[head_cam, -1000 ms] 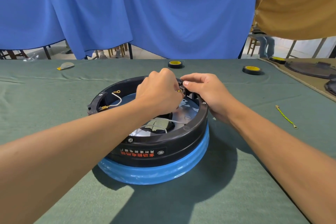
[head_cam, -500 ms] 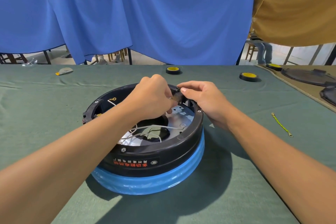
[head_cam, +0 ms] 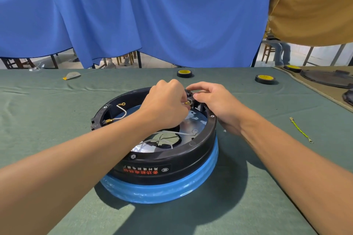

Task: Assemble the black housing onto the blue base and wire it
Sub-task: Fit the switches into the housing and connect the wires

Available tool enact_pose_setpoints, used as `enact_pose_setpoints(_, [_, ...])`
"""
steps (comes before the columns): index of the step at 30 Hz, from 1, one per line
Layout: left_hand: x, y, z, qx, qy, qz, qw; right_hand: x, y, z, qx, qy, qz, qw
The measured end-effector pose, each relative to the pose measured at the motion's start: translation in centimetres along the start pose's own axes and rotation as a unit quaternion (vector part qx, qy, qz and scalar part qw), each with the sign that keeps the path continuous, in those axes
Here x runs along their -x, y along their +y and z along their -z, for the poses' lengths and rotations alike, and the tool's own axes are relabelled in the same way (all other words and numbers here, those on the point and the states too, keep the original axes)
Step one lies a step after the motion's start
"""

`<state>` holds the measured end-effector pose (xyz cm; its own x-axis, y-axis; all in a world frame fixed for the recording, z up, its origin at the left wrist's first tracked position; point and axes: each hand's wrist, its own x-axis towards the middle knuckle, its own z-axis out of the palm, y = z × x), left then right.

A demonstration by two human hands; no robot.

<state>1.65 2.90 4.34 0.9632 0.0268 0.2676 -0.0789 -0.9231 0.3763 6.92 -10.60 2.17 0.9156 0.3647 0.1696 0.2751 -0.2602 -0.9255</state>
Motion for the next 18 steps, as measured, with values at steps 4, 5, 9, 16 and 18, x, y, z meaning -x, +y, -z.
enact_pose_setpoints(4, [0.1, 0.1, 0.2, -0.003, -0.008, -0.005, 1.0, -0.2, -0.7, 0.5, -0.084, -0.01, -0.062, 0.995])
enact_pose_setpoints(5, [0.1, 0.1, 0.2, -0.006, -0.01, -0.005, 1.0, -0.3, -0.8, 0.6, -0.103, -0.007, -0.073, 0.992])
enact_pose_setpoints(9, [0.1, 0.4, 0.7, -0.025, -0.027, -0.007, 0.999, -0.2, -1.0, 0.5, -0.135, 0.016, -0.083, 0.987])
enact_pose_setpoints(16, [-0.3, 1.8, 2.6, -0.092, -0.083, 0.031, 0.992, 0.5, -0.2, 3.0, -0.18, 0.001, -0.076, 0.981])
enact_pose_setpoints(18, [-0.1, 2.3, 2.4, -0.173, -0.047, 0.023, 0.984, 0.4, -0.4, 5.2, -0.151, 0.026, -0.078, 0.985])
